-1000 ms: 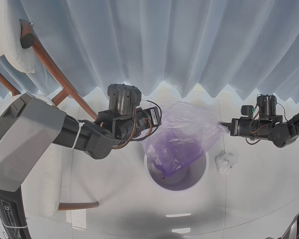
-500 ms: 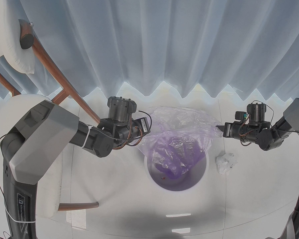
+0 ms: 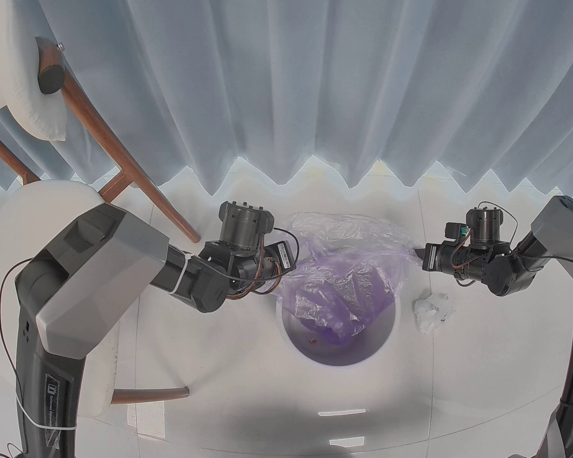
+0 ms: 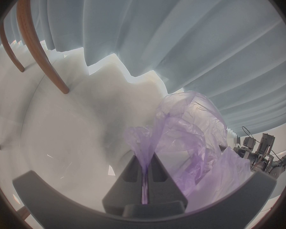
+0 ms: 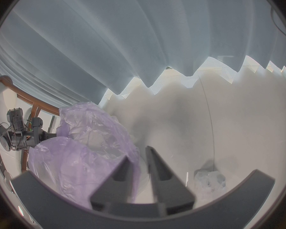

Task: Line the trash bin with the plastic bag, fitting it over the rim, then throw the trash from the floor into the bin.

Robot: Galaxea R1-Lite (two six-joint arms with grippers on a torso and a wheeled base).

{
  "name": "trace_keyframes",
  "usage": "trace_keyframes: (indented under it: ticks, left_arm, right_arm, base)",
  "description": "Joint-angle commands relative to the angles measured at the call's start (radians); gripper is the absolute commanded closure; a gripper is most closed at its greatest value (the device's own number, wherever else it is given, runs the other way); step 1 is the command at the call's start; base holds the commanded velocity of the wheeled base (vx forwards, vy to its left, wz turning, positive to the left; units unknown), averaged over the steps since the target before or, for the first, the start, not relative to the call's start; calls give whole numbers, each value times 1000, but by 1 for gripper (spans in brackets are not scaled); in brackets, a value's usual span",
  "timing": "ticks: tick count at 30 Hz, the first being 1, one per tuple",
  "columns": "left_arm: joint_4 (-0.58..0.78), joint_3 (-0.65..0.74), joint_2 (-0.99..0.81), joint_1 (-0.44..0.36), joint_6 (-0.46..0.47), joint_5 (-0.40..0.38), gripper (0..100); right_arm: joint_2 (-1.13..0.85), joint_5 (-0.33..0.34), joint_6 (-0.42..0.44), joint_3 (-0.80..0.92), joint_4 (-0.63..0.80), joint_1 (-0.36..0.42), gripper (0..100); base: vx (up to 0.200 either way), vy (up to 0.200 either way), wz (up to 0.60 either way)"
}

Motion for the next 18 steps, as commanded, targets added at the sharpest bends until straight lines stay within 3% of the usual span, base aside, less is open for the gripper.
trace_keyframes:
  ticks: [1,7,12,15,18]
  left_arm:
    - [4,11,-58,-11,-17,4,100]
    - [87,42,-125,-17,-17,41,100]
    - [87,42,-122,-17,-22,46,100]
    - [84,48,-125,-20,-23,46,100]
    - [84,48,-125,-26,-23,51,100]
  right_arm:
    - [-163,3,49,101,-12,-19,0]
    - [-339,13,223,330,-20,-50,0]
    - [-402,9,487,316,-9,-44,0]
    - [-461,9,607,316,23,29,0]
    - [-502,9,648,308,81,96,0]
  base:
    - [0,0,0]
    - [0,0,0]
    - [0,0,0]
    - [0,0,0]
    - [0,0,0]
